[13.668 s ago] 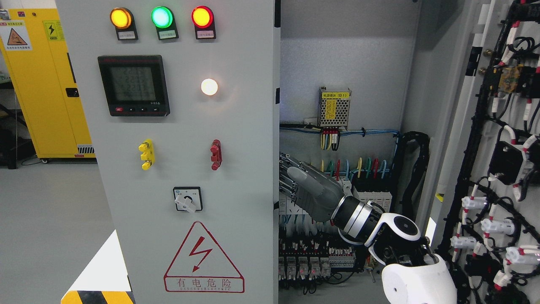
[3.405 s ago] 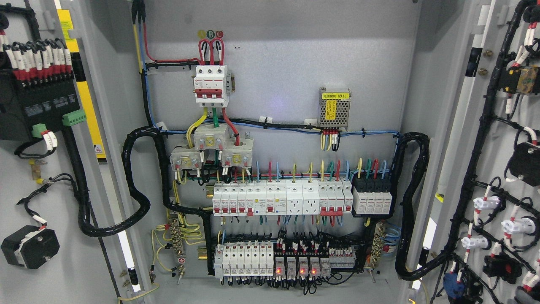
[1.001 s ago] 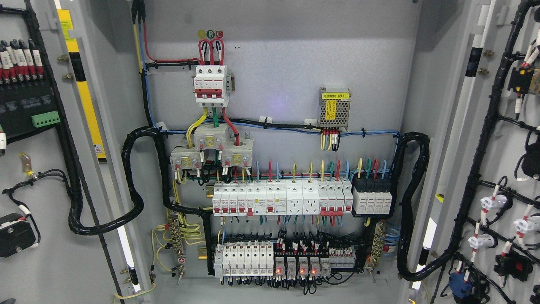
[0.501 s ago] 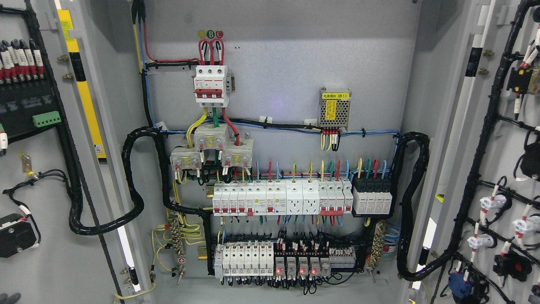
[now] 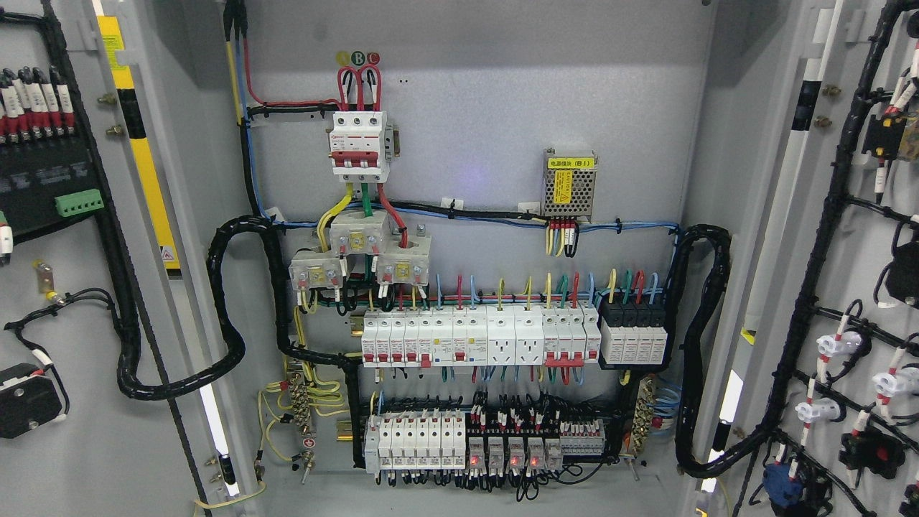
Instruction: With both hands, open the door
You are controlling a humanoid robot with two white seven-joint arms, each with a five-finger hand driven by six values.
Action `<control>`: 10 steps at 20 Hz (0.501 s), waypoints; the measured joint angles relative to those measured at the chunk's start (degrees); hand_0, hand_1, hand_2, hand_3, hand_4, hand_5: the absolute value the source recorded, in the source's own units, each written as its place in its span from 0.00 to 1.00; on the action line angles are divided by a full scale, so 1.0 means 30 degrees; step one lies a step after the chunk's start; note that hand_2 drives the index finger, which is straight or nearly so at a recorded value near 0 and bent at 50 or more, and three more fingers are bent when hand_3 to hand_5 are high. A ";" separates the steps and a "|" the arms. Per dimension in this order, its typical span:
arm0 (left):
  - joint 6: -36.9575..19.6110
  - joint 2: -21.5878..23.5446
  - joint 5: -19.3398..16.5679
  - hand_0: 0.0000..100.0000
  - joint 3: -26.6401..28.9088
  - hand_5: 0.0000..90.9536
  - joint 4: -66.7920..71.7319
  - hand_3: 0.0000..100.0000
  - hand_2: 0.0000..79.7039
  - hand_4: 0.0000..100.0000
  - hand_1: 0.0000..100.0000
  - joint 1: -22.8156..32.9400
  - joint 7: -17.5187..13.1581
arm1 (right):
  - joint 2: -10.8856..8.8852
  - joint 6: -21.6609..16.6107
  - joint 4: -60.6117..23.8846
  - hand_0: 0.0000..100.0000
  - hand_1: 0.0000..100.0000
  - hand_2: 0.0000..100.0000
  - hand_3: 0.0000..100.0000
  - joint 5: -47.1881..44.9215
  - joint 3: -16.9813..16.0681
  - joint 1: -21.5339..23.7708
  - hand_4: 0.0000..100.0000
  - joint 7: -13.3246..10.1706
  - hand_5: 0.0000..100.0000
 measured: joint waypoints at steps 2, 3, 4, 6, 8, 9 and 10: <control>-0.0106 -0.0418 -0.0919 0.12 -0.0775 0.00 -0.0004 0.00 0.00 0.00 0.56 0.0401 0.0263 | 0.0129 -0.0003 0.0674 0.00 0.50 0.04 0.00 0.0433 0.0725 -0.0019 0.00 0.0005 0.00; -0.0153 -0.0699 -0.1357 0.12 -0.1175 0.00 0.0110 0.00 0.00 0.00 0.56 0.0598 0.0707 | 0.0215 -0.0003 0.1168 0.00 0.50 0.04 0.00 0.0748 0.1091 -0.0038 0.00 0.0005 0.00; -0.0166 -0.0939 -0.1686 0.12 -0.1504 0.00 0.0309 0.00 0.00 0.00 0.56 0.0748 0.1282 | 0.0300 0.0017 0.1625 0.00 0.50 0.04 0.00 0.1244 0.1390 -0.0068 0.00 0.0023 0.00; -0.0172 -0.1490 -0.2314 0.12 -0.2135 0.00 0.1024 0.00 0.00 0.00 0.56 0.0971 0.2748 | 0.0538 0.0083 0.2953 0.00 0.50 0.04 0.00 0.2435 0.1983 -0.0166 0.00 0.0112 0.00; -0.0191 -0.1948 -0.2768 0.12 -0.2793 0.00 0.2027 0.00 0.00 0.00 0.56 0.1057 0.3726 | 0.0872 0.0137 0.4623 0.00 0.50 0.04 0.00 0.3491 0.2468 -0.0428 0.00 -0.0028 0.00; -0.0208 -0.2184 -0.2929 0.12 -0.3175 0.00 0.2772 0.00 0.00 0.00 0.56 0.1042 0.4001 | 0.1035 0.0148 0.5411 0.00 0.50 0.04 0.00 0.3928 0.2637 -0.0579 0.00 -0.0066 0.00; -0.0232 -0.2395 -0.3076 0.12 -0.3502 0.00 0.3522 0.00 0.00 0.00 0.56 0.0965 0.4207 | 0.1274 0.0162 0.6480 0.00 0.50 0.04 0.00 0.4267 0.2826 -0.0855 0.00 -0.0102 0.00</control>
